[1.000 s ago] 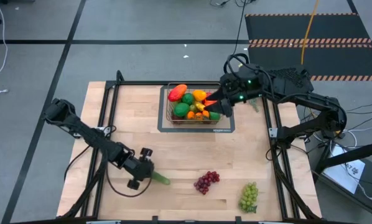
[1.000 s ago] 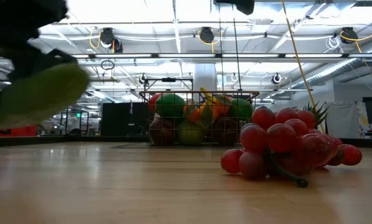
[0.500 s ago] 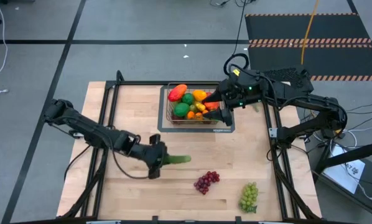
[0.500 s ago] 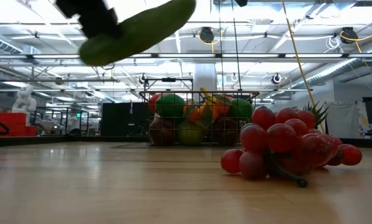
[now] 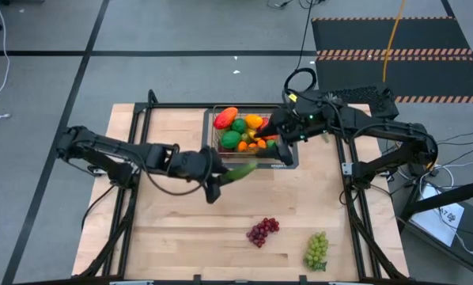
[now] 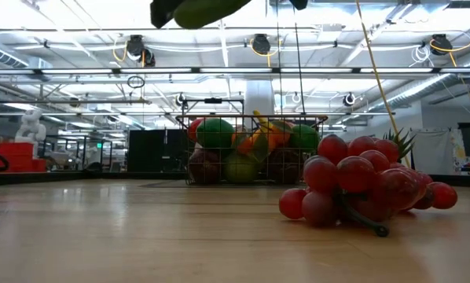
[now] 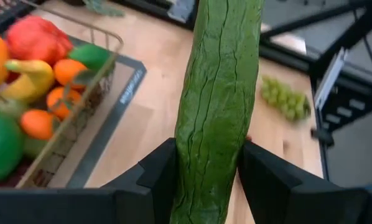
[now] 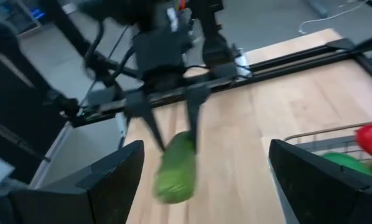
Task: Build produce basket
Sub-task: Put the green cucumber into the brown wire basket
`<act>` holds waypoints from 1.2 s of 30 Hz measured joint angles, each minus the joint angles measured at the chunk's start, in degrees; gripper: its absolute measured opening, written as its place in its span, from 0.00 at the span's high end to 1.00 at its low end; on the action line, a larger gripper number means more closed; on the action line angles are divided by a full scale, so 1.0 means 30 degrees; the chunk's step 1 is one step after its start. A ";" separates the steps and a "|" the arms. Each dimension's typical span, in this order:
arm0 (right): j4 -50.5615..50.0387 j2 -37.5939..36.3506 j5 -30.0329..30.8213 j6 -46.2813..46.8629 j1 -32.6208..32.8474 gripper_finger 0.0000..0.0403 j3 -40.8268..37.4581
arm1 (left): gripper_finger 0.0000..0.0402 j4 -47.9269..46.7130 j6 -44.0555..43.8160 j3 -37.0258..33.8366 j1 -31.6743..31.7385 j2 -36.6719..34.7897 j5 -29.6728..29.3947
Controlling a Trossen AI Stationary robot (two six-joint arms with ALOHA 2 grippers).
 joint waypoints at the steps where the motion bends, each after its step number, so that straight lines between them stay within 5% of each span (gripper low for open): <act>1: -0.0007 0.0013 -0.0241 -0.0066 0.0128 0.16 0.0000 | 0.61 0.0018 -0.0158 0.0138 0.0197 0.0000 0.0000; 14: -0.0350 0.0029 0.0263 -0.1029 0.1594 0.16 -0.1397 | 0.61 0.0842 -0.0801 0.0293 0.1243 0.0000 0.1224; 23: 0.2638 0.0024 0.0270 -0.0085 0.1601 0.18 -0.2776 | 0.61 0.1476 -0.0257 0.0308 0.1237 0.0000 0.1800; 36: 0.2892 0.0015 0.0114 -0.0107 0.1606 0.54 -0.2773 | 0.61 0.1482 -0.0309 0.0308 0.1228 0.0000 0.1820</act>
